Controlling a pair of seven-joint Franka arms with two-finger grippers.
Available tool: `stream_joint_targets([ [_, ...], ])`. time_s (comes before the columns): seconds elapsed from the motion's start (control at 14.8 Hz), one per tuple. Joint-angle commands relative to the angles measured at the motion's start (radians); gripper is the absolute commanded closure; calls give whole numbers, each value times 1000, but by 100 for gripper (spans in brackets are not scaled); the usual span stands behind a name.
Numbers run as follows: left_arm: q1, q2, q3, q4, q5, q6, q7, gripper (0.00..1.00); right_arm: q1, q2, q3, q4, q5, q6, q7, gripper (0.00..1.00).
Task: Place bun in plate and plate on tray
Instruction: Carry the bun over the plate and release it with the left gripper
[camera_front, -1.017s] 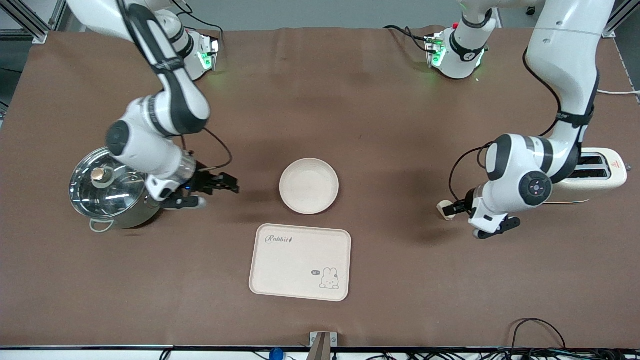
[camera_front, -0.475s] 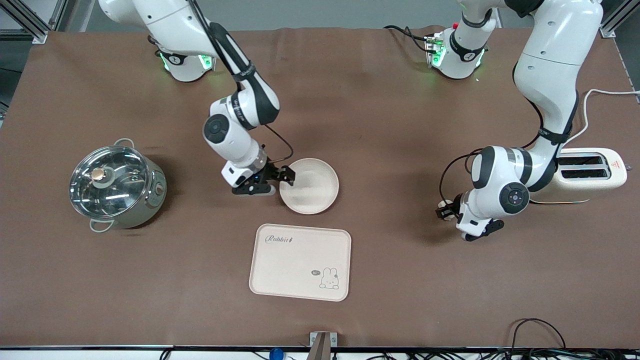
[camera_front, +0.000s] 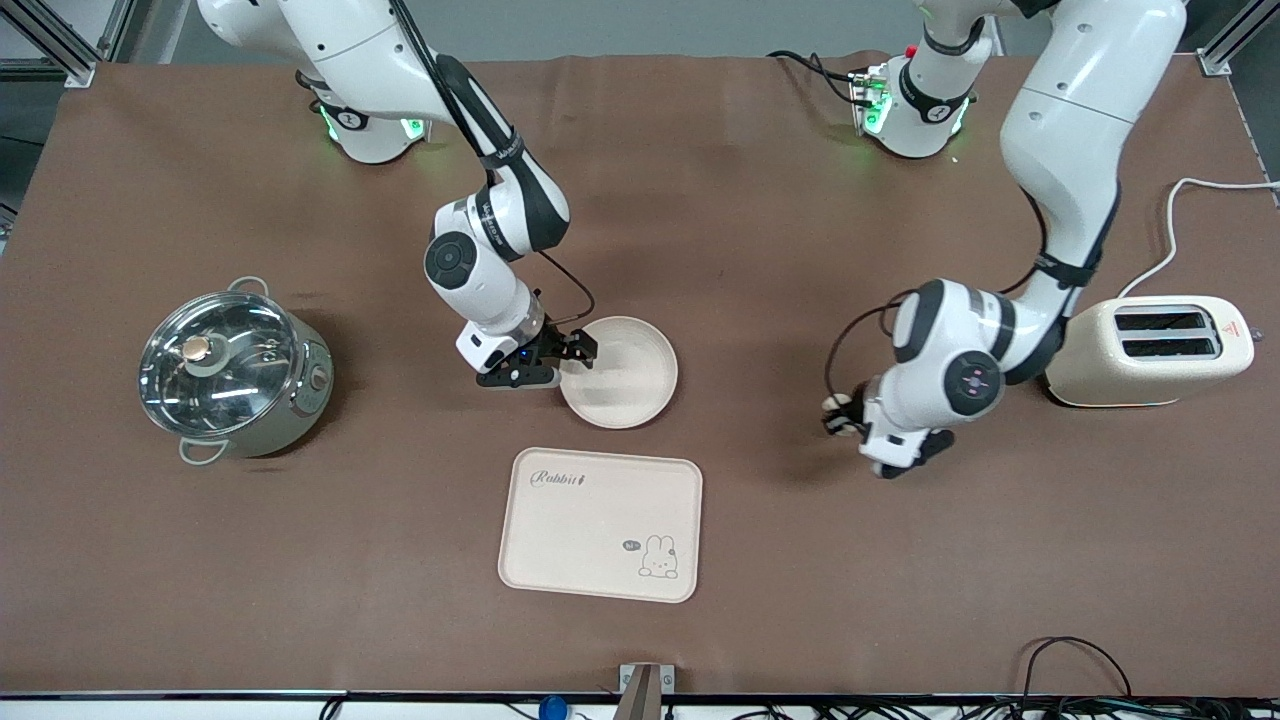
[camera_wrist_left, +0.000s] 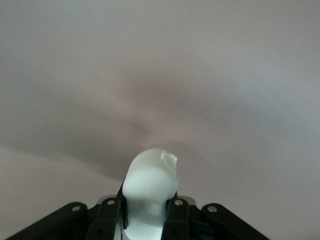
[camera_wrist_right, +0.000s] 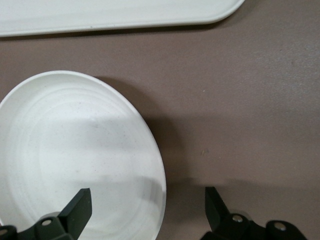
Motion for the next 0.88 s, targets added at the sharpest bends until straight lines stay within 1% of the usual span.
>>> stream_joint_targets([
  [0.0, -91, 9, -30, 59, -10, -11, -95, 70, 23, 8, -7, -1, 26, 26, -7, 0],
  [0.27, -283, 119, -27, 207, -7, -1, -304, 67, 21, 19, -7, 3, 28, 28, -7, 0],
  [0.34, -321, 147, -23, 249, -5, 8, -338, 67, 17, 22, -7, 3, 28, 28, -7, 7],
  [0.41, -343, 168, -22, 271, -5, 21, -364, 67, 14, 24, -7, 3, 28, 28, -7, 16],
  [0.47, -355, 176, -22, 273, -5, 42, -381, 66, 14, 24, -7, 3, 28, 28, -7, 35],
  [0.61, -371, 198, -22, 273, -8, 91, -387, 65, 20, 24, -7, 5, 34, 26, -1, 100],
  [0.75, -393, 219, -22, 273, -4, 137, -406, 60, 21, 27, -7, 5, 42, 28, 7, 100],
  [0.81, -397, 222, -21, 273, -2, 153, -410, 51, 21, 27, -7, 5, 42, 28, 3, 100],
])
